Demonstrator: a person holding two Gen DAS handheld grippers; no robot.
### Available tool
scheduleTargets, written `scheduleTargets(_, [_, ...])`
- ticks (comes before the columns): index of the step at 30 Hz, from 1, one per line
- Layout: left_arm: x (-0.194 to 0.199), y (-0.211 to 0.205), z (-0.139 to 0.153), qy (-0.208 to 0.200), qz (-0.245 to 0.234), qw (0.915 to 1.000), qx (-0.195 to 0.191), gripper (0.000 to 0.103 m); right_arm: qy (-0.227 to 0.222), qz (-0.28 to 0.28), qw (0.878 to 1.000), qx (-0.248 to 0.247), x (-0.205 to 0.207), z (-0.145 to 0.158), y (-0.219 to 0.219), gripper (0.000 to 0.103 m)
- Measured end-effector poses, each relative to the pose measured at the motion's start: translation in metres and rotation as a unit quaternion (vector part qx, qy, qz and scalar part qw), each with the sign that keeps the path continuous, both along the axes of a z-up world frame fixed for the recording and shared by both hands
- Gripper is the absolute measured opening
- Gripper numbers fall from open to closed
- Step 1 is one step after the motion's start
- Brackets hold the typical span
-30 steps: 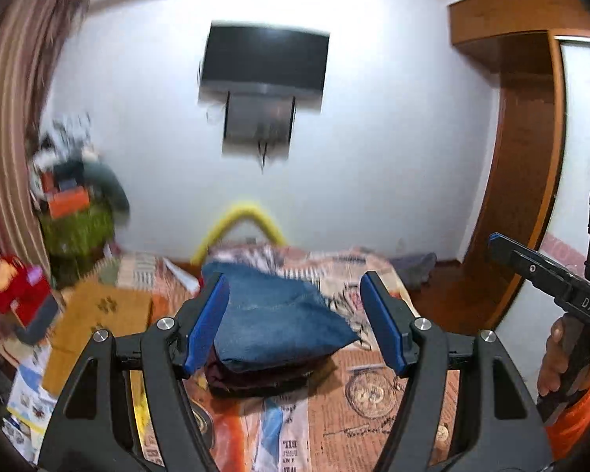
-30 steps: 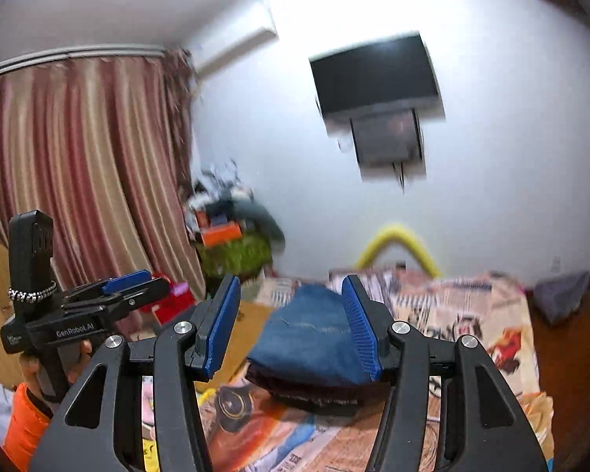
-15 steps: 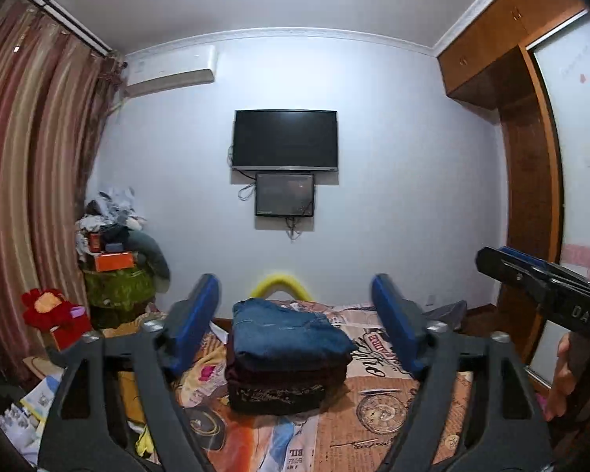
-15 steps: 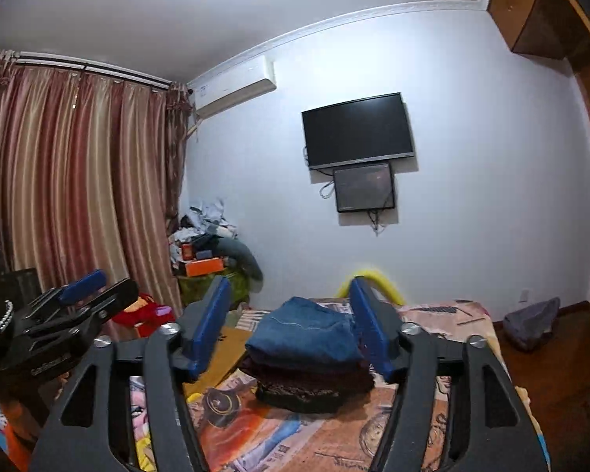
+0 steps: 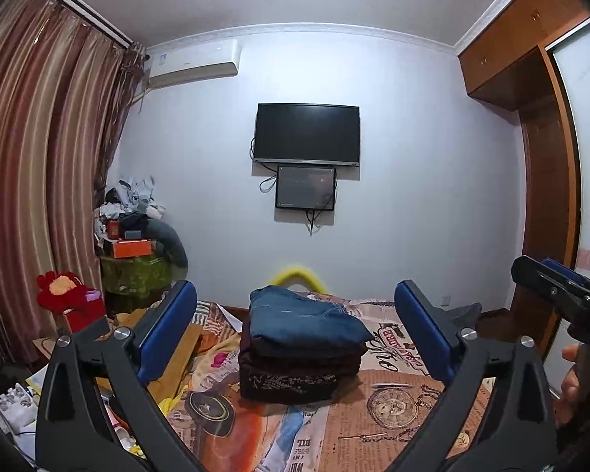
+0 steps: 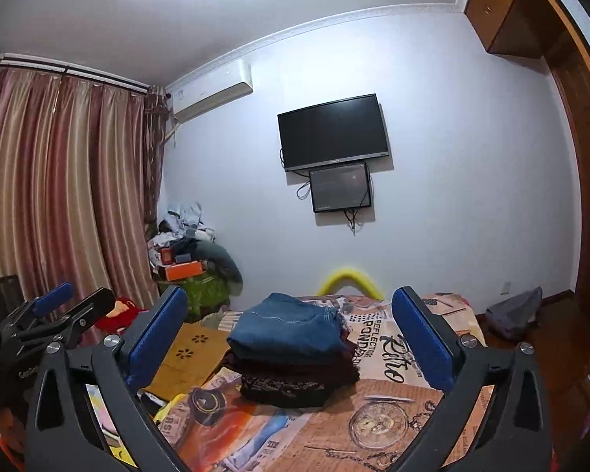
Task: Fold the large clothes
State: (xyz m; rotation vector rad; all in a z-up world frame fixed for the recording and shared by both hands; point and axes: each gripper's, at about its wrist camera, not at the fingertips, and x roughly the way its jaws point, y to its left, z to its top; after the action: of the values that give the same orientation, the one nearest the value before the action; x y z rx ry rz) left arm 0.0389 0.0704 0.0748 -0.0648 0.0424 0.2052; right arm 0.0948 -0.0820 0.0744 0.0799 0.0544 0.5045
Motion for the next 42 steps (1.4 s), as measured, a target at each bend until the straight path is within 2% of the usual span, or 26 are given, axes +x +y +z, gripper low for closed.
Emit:
scheduleTargets(13, [0.009,-0.005,-0.009,0.016,0.002,0.9998,0.014,0.102,0.004,-0.002,1.000,-0.005,-0.008,-0.009,-0.001,0.103])
scheduleTargets(42, [0.012,0.003,-0.008,0.025,-0.005,0.9997,-0.003,0.102,0.022,-0.001,0.999,-0.026,-0.011,-0.007,0.004,0.103])
